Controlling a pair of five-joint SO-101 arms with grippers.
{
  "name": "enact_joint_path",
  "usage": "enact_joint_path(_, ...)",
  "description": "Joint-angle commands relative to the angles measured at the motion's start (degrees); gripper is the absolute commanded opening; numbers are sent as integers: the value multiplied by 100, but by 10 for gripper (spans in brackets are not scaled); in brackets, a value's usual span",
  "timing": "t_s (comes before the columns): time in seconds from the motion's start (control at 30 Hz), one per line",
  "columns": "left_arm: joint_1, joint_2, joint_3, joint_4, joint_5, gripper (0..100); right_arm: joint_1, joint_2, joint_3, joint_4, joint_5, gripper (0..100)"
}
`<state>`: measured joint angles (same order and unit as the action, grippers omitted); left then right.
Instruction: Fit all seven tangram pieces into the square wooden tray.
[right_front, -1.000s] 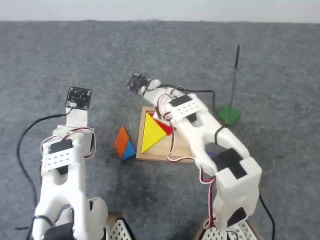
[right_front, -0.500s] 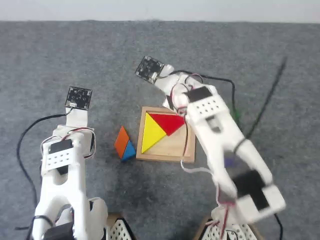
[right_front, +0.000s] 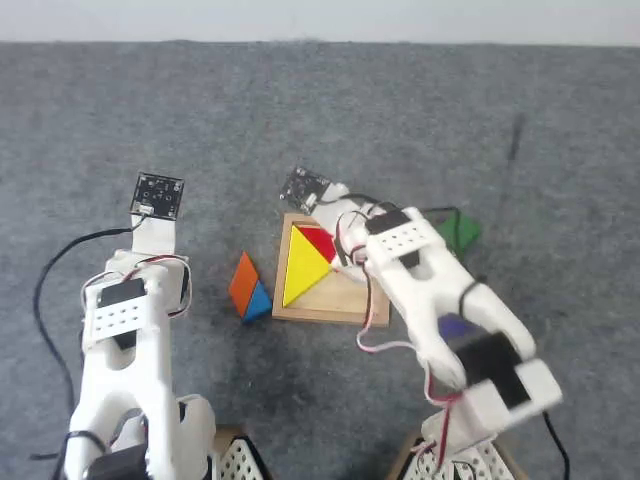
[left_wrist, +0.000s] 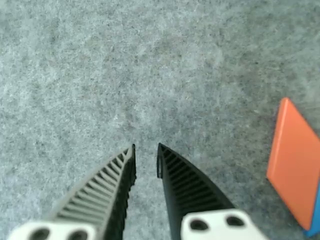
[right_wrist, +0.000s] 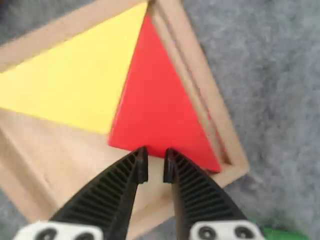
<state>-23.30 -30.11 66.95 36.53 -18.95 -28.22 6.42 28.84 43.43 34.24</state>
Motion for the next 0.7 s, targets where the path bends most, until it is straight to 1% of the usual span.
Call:
enact_joint_path(0.0,-18,-158,-13,-123,-70,70,-22,426,-651,-110,-35,76)
enact_joint_path(0.13,-18,-158,-13,-123,-70,70,-57,470,-923,101,484,76)
enact_joint_path(0.33,-18,-158,-13,-123,-70,70,-13,-66,-818,154,527,76)
enact_joint_path(0.5,-18,-158,-13,-123,-70,70,-13,-1288,-149,154,519,76)
enact_joint_path(0.57,-18,-158,-13,-123,-70,70,-4,-1930,237,163,369,80)
enact_joint_path(0.67,-18,-158,-13,-123,-70,70,259,-2774,756,154,-404,82)
